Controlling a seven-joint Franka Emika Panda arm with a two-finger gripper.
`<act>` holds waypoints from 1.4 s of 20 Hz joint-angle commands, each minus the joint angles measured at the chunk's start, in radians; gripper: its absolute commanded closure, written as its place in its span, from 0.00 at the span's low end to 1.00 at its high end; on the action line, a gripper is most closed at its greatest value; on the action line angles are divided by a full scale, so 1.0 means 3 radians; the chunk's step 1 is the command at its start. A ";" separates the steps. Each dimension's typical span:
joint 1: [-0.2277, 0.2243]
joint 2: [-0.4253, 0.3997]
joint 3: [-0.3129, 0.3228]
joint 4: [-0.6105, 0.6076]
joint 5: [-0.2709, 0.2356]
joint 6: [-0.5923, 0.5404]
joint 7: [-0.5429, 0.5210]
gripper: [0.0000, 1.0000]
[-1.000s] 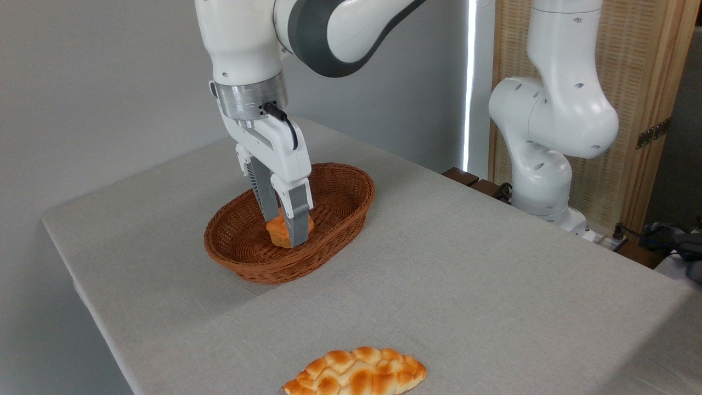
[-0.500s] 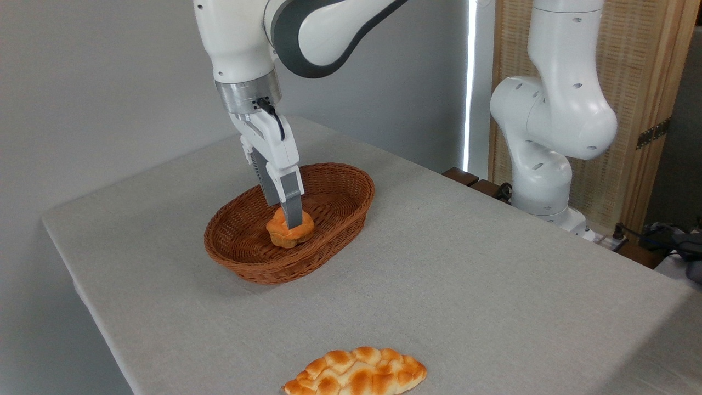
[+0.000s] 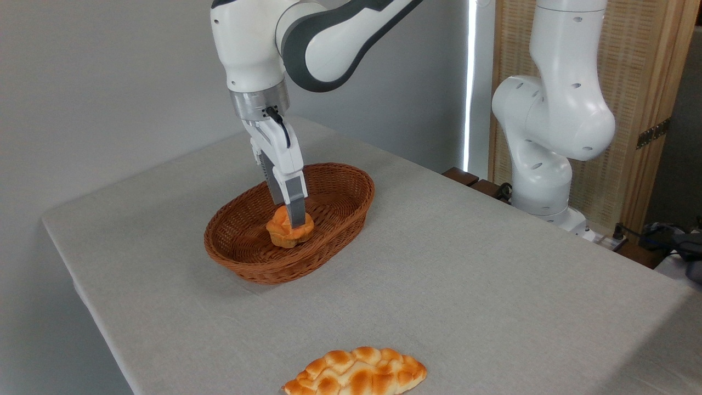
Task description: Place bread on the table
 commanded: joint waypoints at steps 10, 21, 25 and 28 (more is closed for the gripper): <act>-0.0035 0.0093 0.0026 -0.0062 -0.0002 0.0132 0.0010 0.00; -0.0030 0.0144 0.0031 -0.0067 0.0008 0.0153 0.0025 0.63; -0.0004 0.0144 0.0031 -0.0062 0.0008 0.0153 0.0025 0.64; -0.0004 0.0139 0.0031 -0.0062 0.0008 0.0153 0.0025 0.63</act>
